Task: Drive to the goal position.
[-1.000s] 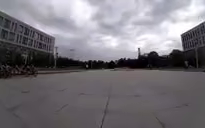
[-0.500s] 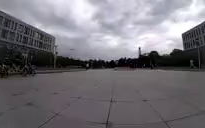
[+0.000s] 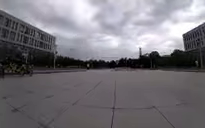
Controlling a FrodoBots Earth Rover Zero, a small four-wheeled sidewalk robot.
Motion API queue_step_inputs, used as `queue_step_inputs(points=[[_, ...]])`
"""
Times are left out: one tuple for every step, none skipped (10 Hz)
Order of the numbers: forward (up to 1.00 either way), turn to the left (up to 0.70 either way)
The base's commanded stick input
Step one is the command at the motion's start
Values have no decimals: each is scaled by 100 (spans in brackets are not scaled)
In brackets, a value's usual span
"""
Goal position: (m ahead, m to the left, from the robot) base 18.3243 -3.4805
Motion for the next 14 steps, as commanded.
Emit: queue_step_inputs(points=[[70, 0], [70, 0], [70, 0], [70, 0], [70, 0], [70, 0], [70, 0], [70, 0], [70, 0], [70, 0], [70, 0], [70, 0], [70, 0], [70, 0]])
